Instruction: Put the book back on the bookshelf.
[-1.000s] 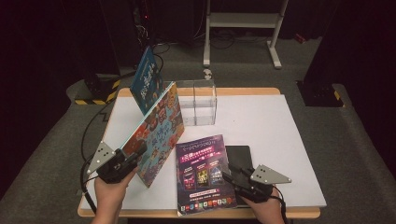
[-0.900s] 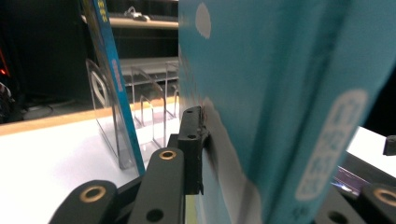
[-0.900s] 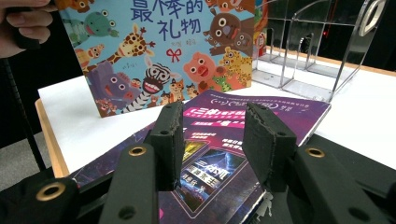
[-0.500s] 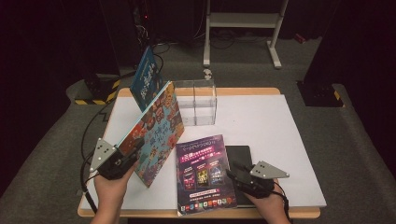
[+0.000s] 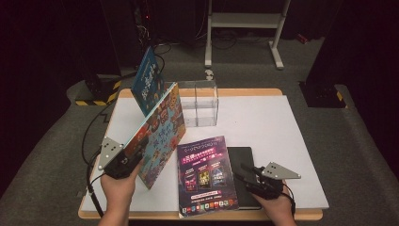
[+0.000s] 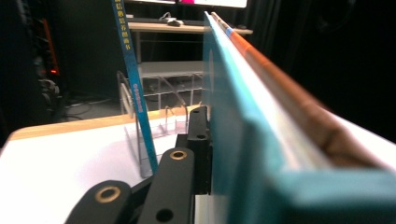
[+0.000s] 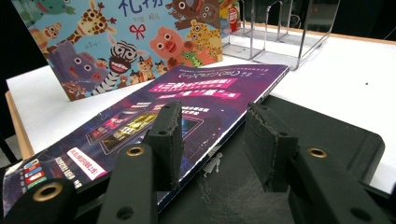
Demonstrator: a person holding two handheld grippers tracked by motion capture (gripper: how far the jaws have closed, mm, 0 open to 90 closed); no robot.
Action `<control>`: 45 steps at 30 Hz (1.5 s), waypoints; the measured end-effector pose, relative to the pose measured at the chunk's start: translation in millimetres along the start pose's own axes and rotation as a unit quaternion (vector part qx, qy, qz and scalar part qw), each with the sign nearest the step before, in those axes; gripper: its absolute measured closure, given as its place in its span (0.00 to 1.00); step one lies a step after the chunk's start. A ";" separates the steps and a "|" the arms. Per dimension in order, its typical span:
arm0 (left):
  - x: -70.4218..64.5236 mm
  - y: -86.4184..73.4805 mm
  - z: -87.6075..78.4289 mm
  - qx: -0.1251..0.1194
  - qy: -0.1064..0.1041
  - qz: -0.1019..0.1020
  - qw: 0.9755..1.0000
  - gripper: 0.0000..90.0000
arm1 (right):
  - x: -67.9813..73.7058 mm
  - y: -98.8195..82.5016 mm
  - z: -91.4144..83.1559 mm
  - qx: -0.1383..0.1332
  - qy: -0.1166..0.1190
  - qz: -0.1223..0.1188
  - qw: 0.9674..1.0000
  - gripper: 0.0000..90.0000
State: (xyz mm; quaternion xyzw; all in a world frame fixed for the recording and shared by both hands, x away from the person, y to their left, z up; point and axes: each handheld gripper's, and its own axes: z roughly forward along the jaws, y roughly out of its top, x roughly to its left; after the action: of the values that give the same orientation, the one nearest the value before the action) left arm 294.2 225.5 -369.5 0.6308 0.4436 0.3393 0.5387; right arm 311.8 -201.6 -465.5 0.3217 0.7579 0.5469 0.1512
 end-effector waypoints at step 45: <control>-9.8 53.1 47.8 -0.066 0.110 -0.004 0.992 0.90 | -0.7 4.5 -7.0 -0.025 0.022 0.020 0.999 0.65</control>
State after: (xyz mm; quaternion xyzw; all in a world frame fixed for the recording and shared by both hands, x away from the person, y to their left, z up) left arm 344.2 197.0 -326.0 0.5509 0.4792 0.4326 0.5289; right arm 309.8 -206.3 -458.8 0.3207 0.7404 0.5757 0.1321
